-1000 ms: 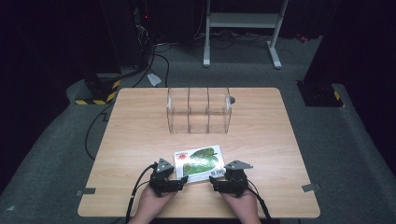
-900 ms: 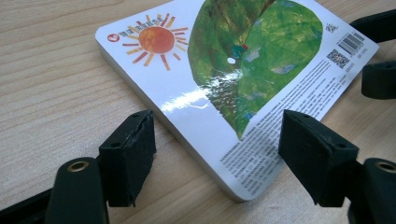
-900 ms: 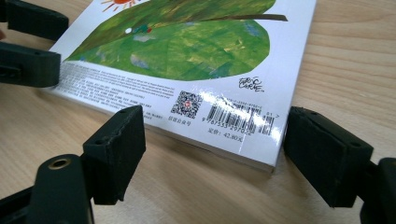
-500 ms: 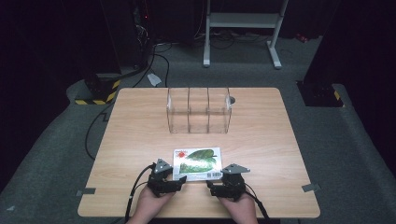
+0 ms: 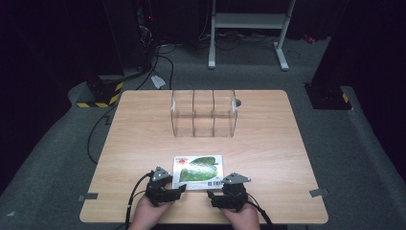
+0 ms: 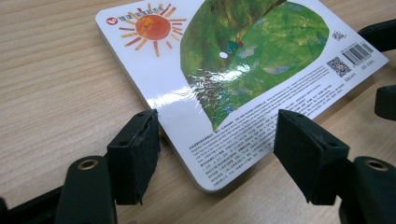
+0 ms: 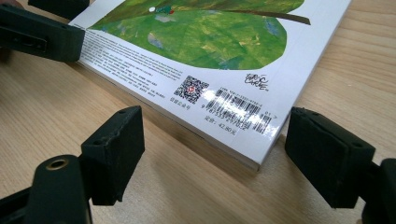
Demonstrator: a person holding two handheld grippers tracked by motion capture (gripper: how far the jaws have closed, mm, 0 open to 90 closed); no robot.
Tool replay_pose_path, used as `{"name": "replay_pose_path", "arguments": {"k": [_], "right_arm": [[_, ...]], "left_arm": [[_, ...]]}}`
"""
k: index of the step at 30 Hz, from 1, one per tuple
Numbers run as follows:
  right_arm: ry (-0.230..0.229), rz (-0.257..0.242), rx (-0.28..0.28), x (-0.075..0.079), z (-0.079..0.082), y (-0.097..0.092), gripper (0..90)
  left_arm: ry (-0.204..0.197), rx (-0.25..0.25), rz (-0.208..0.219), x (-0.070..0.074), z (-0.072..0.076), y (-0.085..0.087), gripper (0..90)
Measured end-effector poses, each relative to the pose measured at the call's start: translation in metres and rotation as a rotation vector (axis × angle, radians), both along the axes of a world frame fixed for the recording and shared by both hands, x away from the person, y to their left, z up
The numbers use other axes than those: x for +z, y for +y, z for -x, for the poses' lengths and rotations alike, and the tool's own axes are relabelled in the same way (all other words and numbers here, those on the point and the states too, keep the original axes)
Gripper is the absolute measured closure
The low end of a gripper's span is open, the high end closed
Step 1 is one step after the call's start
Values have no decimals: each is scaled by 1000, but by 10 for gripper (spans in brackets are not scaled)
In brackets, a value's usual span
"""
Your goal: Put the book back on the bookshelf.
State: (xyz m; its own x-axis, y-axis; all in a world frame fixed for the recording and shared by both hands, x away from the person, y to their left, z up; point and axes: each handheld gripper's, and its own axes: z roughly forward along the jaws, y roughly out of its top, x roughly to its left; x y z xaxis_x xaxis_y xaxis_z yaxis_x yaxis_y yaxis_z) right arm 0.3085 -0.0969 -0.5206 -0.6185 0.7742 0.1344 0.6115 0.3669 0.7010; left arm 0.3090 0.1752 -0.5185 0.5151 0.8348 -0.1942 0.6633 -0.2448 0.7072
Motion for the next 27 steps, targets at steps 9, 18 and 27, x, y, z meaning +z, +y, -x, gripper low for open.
{"name": "replay_pose_path", "arguments": {"k": [9, 18, 27], "right_arm": [[4, -17, 0, 1, 1, 2, 187], [-8, -26, 7, 1, -3, 1, 207], [-13, -36, -2, 0, -4, -1, 227]], "left_arm": [[-15, 15, -1, -1, -4, 1, 318], [-17, 32, 33, 1, -6, 5, 364], [-48, 89, 101, -1, -10, 9, 420]]}}
